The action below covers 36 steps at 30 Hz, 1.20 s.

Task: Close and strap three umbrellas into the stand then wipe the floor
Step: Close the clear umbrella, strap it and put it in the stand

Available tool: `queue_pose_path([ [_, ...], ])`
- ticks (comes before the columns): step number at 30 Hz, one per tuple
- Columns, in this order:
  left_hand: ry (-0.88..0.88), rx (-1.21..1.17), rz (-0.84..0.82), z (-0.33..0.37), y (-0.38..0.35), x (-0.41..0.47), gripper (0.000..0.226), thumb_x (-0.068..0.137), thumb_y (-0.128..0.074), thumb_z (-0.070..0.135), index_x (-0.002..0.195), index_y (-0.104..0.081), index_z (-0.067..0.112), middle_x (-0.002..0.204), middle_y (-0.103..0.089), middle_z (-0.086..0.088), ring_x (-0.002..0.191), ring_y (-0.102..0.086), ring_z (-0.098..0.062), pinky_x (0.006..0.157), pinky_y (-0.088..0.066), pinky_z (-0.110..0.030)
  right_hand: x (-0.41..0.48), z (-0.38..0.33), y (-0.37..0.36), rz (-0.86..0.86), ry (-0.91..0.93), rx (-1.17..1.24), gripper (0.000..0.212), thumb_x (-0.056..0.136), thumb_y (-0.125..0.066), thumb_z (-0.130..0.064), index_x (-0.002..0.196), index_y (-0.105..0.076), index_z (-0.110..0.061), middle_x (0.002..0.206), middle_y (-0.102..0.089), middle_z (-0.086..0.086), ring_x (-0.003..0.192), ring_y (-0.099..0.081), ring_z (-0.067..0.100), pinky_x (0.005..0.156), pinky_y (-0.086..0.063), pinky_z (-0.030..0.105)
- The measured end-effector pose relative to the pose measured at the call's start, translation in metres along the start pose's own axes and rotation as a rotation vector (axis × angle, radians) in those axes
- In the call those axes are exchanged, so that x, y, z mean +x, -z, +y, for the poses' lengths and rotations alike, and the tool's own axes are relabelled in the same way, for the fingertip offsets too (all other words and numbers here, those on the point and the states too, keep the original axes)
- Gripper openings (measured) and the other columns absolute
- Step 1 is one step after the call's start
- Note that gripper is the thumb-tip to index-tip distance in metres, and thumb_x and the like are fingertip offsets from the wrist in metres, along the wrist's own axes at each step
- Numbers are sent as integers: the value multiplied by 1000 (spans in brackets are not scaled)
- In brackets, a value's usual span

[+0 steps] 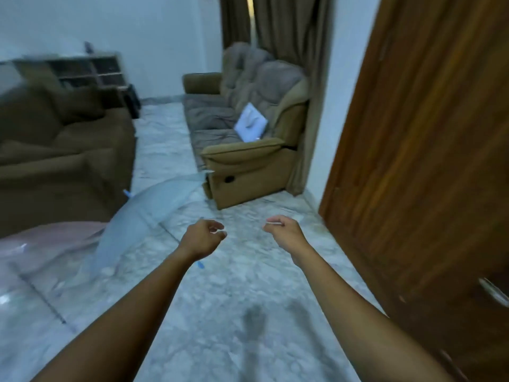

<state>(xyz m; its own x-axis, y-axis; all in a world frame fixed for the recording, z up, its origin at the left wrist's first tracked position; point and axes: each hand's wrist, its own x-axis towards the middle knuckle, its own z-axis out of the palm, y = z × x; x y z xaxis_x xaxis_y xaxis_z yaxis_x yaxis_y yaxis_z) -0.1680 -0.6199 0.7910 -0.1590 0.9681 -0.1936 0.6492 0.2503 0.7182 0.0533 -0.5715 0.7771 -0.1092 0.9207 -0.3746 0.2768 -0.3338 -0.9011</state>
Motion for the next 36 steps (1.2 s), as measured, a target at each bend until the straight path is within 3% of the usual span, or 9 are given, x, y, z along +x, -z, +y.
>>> queue_pose_path([
  [4, 132, -105, 120, -61, 47, 8, 29, 90, -69, 28, 115, -73, 14, 119, -72, -2, 116, -64, -17, 99, -47, -29, 38, -32, -85, -180, 11, -93, 26, 92, -72, -29, 117, -66, -24, 111, -60, -6, 95, -59, 9, 86, -48, 35],
  [12, 372, -202, 183, -166, 65, 89, 31, 94, -65, 31, 118, -72, 14, 126, -69, -4, 119, -62, -19, 97, -43, -26, 169, -27, -207, -358, -19, -243, 21, 92, -71, -27, 112, -68, -21, 115, -63, 1, 103, -62, 19, 88, -50, 34],
  [14, 441, -230, 182, -193, 56, 127, 31, 95, -63, 32, 118, -72, 14, 126, -69, -5, 119, -62, -21, 94, -41, -24, 218, -16, -235, -389, -48, -300, 19, 92, -71, -27, 110, -69, -21, 112, -64, 2, 104, -62, 22, 83, -50, 34],
  [17, 553, -273, 168, -237, 36, 193, 31, 97, -60, 32, 120, -71, 14, 127, -69, -7, 120, -61, -23, 94, -39, -22, 302, 4, -273, -442, -93, -394, 7, 92, -72, -25, 98, -70, -21, 85, -60, -1, 78, -58, 18, 65, -45, 29],
  [20, 663, -339, 159, -296, 2, 271, 34, 98, -59, 33, 124, -69, 13, 130, -67, -6, 123, -59, -23, 94, -37, -22, 397, 38, -307, -506, -148, -479, 13, 94, -68, -24, 103, -71, -16, 73, -55, -4, 60, -49, 10, 52, -37, 21],
  [26, 770, -474, 182, -467, -111, 426, 32, 99, -57, 34, 125, -67, 17, 125, -66, -1, 112, -59, -17, 90, -37, -23, 583, 186, -393, -520, -162, -532, 22, 100, -58, -22, 114, -73, -16, 103, -65, -1, 94, -59, 15, 72, -45, 23],
  [29, 779, -523, 206, -543, -164, 486, 36, 101, -53, 35, 132, -61, 19, 127, -63, -1, 105, -55, -14, 88, -41, -26, 648, 248, -433, -562, -168, -558, 26, 104, -51, -21, 120, -71, -16, 110, -64, -2, 92, -57, 11, 65, -43, 17],
  [32, 762, -597, 282, -611, -205, 539, 42, 104, -46, 34, 143, -50, 20, 145, -52, -4, 122, -51, -17, 100, -39, -26, 707, 298, -486, -623, -133, -533, 28, 106, -48, -22, 122, -70, -16, 131, -63, 0, 105, -56, 10, 69, -42, 15],
  [36, 677, -723, 390, -662, -227, 590, 47, 108, -35, 30, 154, -31, 24, 158, -35, 0, 143, -34, -17, 106, -29, -25, 755, 313, -559, -679, -27, -485, 39, 106, -45, -22, 143, -55, -13, 151, -50, 2, 135, -48, 16, 100, -36, 20],
])
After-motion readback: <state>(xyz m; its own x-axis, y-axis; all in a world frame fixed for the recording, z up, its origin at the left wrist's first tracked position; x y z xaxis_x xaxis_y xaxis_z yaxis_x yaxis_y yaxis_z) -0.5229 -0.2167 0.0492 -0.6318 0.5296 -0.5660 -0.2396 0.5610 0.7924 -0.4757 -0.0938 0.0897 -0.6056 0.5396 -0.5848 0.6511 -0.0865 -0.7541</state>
